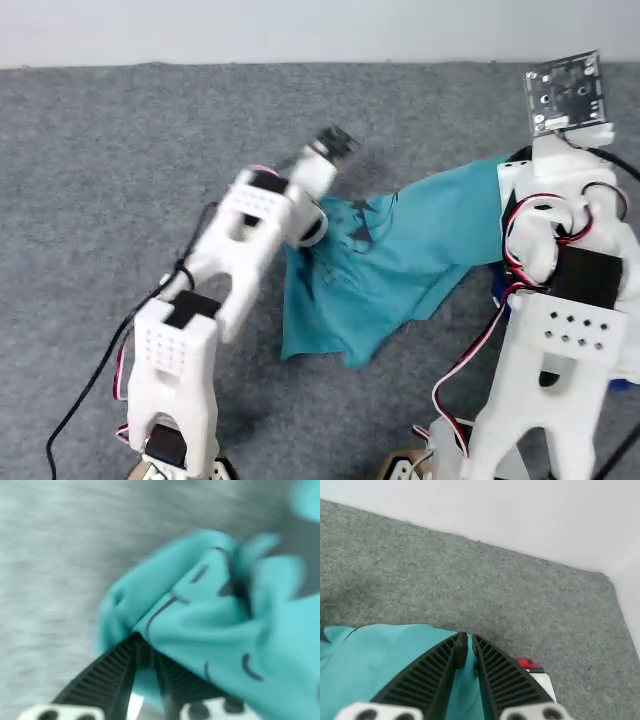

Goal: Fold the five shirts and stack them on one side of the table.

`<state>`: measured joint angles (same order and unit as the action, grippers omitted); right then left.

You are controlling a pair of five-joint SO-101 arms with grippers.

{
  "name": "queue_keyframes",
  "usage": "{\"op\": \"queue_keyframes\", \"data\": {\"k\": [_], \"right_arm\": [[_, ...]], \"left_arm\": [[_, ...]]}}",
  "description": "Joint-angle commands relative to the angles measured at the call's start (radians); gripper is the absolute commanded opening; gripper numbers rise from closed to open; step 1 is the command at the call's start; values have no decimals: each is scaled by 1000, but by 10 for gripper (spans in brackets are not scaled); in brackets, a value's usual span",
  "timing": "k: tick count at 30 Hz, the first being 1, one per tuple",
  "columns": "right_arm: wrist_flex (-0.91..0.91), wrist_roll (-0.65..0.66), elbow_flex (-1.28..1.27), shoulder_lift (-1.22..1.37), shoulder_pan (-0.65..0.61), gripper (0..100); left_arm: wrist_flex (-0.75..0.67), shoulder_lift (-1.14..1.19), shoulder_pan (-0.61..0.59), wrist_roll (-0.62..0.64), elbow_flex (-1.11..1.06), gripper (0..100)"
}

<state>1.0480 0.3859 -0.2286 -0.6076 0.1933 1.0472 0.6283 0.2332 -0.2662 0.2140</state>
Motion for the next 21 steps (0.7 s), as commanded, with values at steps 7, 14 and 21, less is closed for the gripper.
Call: {"op": "queue_keyframes", "data": {"k": [7, 14, 21], "right_arm": [[12, -11, -32, -8, 7, 10], [5, -5, -34, -8, 13, 10], [1, -2, -32, -2, 44, 10]], "left_arm": [[255, -83, -44, 11, 308, 18], [712, -247, 144, 20, 369, 17], [690, -331, 371, 58, -53, 19]]}}
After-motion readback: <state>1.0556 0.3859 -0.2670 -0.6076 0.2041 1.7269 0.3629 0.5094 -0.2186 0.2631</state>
